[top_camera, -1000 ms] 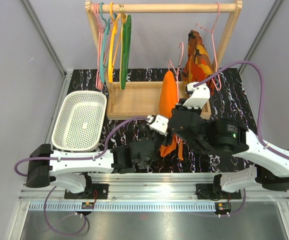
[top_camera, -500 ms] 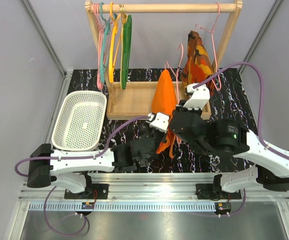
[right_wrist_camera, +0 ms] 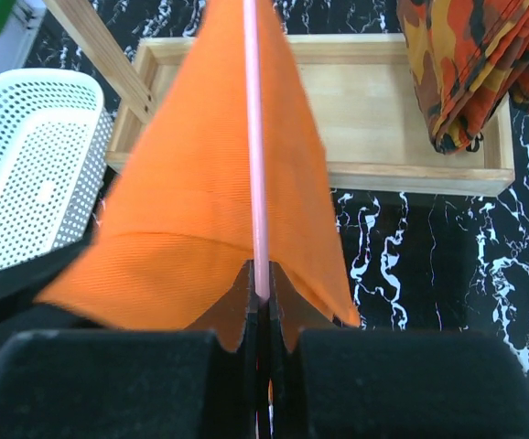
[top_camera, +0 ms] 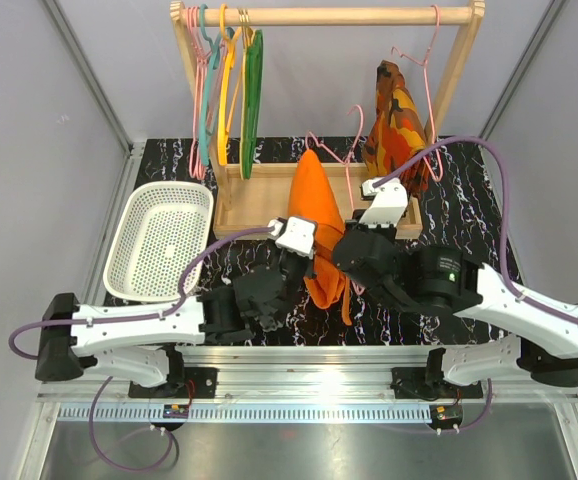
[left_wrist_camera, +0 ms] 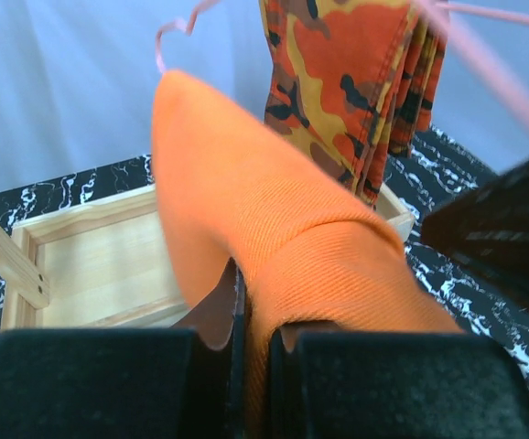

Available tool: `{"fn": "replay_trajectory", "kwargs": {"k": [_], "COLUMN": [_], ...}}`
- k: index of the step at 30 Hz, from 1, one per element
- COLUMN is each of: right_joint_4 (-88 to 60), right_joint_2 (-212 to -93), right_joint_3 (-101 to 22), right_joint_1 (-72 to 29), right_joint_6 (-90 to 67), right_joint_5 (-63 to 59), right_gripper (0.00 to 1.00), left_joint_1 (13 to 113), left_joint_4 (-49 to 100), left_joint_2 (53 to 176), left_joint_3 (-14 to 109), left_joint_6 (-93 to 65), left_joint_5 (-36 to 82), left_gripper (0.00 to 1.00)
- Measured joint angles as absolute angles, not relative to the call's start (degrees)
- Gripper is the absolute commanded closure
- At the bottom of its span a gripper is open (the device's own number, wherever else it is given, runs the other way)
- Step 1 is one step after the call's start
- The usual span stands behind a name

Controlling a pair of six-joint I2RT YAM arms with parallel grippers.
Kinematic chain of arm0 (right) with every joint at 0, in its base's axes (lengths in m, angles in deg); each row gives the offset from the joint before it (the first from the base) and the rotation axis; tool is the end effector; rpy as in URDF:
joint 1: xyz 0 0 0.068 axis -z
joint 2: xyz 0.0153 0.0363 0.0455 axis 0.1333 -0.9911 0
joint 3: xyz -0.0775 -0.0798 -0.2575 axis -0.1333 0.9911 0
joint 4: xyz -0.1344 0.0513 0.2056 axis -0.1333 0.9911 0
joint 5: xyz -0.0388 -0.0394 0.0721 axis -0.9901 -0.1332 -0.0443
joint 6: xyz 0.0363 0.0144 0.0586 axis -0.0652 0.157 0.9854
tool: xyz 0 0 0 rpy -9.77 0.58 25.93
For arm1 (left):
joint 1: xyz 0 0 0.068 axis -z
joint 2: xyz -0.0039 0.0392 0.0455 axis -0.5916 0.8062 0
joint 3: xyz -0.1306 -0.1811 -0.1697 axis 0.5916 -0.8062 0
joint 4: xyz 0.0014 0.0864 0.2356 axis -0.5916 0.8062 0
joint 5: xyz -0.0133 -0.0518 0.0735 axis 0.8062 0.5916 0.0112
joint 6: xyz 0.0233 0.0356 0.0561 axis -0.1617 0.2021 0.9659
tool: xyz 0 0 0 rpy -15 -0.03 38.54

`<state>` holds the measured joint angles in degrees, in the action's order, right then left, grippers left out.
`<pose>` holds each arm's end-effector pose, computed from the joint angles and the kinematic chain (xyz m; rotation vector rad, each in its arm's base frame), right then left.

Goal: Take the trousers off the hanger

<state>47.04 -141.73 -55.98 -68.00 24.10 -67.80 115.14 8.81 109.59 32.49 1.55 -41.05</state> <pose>0.0981 0.1859 0.4438 -0.0672 1.9211 0.2078 0.1008 -0.2640 0.3810 0.3019 1.5031 -0.3169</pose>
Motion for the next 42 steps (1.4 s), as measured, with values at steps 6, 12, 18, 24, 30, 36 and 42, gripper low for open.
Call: {"fn": "replay_trajectory", "kwargs": {"k": [6,12,18,24,30,36,42], "right_joint_4": [42.65,40.14,40.07,39.61,39.77,39.28,37.95], "right_joint_2": [-140.66,-137.62,-137.25,-135.15,-130.10,-129.01,-125.51], "right_joint_3": [-49.86,-46.10,-42.23,-35.04,-32.14,-29.34,-26.19], "right_joint_1": [-62.55,-62.03,-61.59,-61.29,-61.18,-61.13,-60.94], "right_joint_6": [23.84,24.21,25.24,28.37,30.36,30.95,30.27], "right_joint_5": [-62.19,-59.63,-58.23,-56.40,-55.56,-53.34,-48.99], "right_gripper": [1.00,1.00,1.00,1.00,1.00,1.00,1.00], "left_joint_1": [115.06,115.25,117.50,119.01,119.03,119.08,119.08], "left_joint_4": [13.18,18.58,24.21,28.63,32.28,34.07,34.07], "left_joint_2": [104.80,104.19,102.53,100.58,100.58,99.18,95.97], "left_joint_3": [32.42,33.64,38.67,43.37,45.62,47.65,47.65], "left_joint_6": [2.36,3.91,5.88,8.96,12.83,16.87,21.07], "left_joint_5": [-40.74,-39.17,-36.96,-33.15,-31.49,-31.54,-32.56], "left_gripper": [1.00,1.00,1.00,1.00,1.00,1.00,1.00]}}
